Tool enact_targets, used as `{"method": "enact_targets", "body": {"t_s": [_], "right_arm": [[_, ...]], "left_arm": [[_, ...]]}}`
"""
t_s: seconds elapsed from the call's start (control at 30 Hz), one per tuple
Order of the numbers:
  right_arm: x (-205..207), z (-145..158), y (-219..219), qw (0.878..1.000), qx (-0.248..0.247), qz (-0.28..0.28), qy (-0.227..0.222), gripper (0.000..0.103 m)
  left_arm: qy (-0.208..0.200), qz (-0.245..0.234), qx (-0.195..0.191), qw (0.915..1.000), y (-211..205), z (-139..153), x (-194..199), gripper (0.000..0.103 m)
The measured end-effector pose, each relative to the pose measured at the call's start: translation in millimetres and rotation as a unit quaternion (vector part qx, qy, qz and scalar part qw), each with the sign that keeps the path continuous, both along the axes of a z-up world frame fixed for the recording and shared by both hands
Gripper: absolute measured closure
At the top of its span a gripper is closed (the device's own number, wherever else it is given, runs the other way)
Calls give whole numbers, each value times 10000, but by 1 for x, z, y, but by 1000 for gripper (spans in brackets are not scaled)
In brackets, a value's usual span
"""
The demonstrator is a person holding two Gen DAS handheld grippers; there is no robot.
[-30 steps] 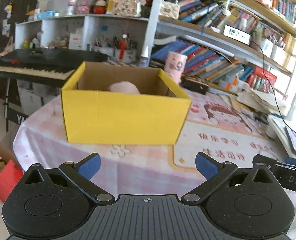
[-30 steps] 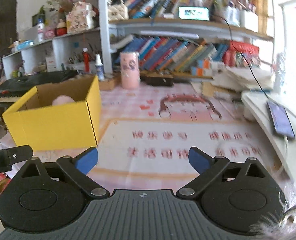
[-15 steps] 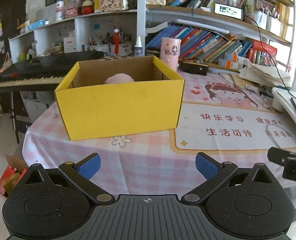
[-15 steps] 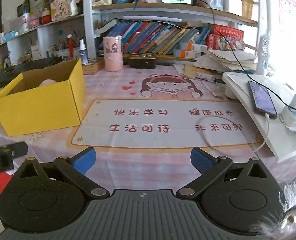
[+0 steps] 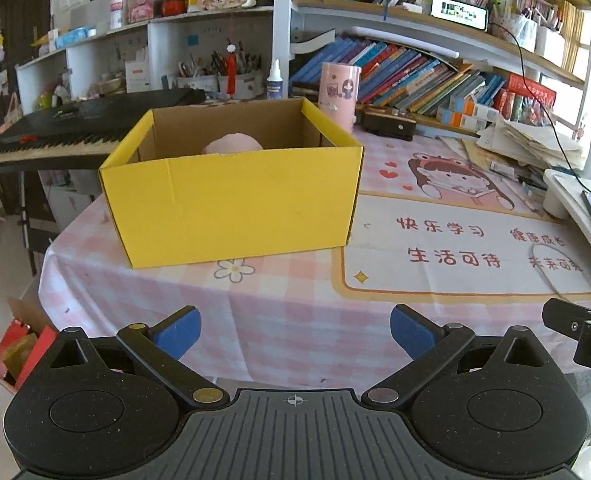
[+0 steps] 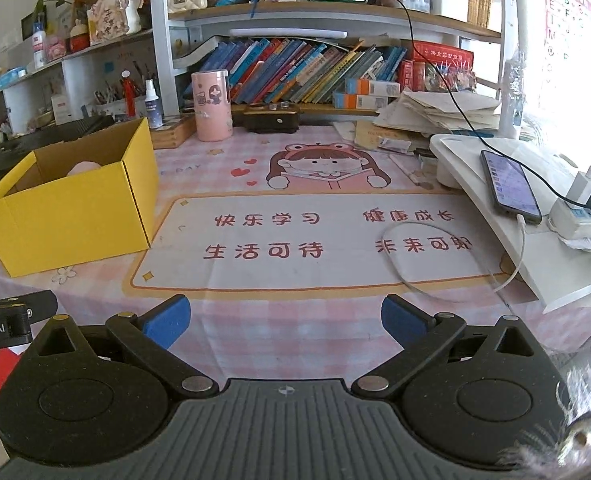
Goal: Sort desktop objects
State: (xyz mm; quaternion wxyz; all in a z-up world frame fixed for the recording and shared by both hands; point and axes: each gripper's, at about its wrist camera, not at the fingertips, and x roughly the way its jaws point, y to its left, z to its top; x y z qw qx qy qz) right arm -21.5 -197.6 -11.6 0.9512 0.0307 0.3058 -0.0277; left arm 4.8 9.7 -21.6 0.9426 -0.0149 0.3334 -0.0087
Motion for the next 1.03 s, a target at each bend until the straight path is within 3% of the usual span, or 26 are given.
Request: {"method": "enact_targets", "body": {"t_s": [1.03], "right_arm": [[6, -2, -3, 9998, 43, 160, 132, 0]], "left_arm": [[261, -180, -108, 9994, -9, -8, 5, 1]]}}
